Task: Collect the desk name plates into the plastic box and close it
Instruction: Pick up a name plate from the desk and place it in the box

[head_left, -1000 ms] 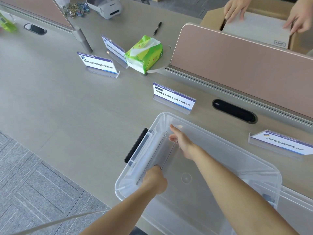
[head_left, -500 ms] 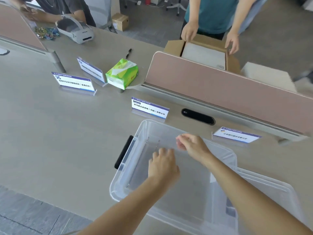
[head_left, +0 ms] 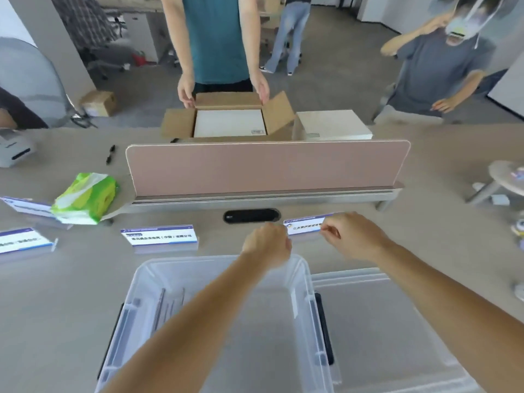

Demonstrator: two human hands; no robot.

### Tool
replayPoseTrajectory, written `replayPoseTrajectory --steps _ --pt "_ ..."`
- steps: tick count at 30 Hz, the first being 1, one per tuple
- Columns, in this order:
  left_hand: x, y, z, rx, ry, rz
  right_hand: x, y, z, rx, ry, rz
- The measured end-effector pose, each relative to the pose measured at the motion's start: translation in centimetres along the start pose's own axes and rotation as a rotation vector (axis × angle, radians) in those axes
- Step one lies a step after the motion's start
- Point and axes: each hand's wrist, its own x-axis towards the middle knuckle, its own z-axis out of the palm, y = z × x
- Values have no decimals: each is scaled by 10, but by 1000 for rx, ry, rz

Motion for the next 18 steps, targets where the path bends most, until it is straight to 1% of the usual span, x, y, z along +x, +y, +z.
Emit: replayPoseTrajectory --steps 5,9,14,18 --pt "88 25 25 228 -87 -8 46 73 12 -68 -19 -47" --pt "142 31 53 305 -137 -56 85 120 39 -164 -87 -120" --pt "184 25 92 317 -241 -143 122 151 83 -177 -191 -151" --pt "202 21 110 195 -324 -275 139 161 107 -83 -184 -54"
